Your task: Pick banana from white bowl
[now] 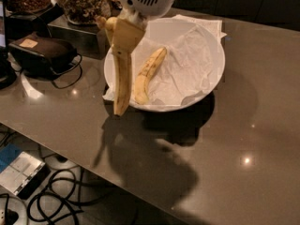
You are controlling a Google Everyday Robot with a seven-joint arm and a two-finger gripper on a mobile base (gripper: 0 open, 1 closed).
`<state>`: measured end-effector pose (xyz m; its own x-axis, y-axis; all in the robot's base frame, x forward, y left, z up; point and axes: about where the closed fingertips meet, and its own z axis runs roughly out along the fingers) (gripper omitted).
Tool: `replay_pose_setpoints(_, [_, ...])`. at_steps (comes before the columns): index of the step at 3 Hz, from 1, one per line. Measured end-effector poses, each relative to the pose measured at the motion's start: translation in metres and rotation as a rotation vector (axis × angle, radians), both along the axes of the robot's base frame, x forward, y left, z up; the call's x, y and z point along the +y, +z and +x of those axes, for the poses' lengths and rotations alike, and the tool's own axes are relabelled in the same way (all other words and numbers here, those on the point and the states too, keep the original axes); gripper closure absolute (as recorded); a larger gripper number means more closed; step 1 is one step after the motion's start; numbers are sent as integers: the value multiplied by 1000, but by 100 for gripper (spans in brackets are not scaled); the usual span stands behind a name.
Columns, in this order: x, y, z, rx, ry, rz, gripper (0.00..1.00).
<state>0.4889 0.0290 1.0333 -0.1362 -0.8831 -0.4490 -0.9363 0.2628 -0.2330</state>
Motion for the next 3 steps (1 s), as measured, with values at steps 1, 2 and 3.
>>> replay_pose_setpoints(1, [42, 8, -18, 26, 94, -8, 100])
replay_pose_setpoints(2, [75, 15, -36, 69, 174, -21, 100])
replay_pose_setpoints(3, [98, 13, -50, 100, 251, -33, 100])
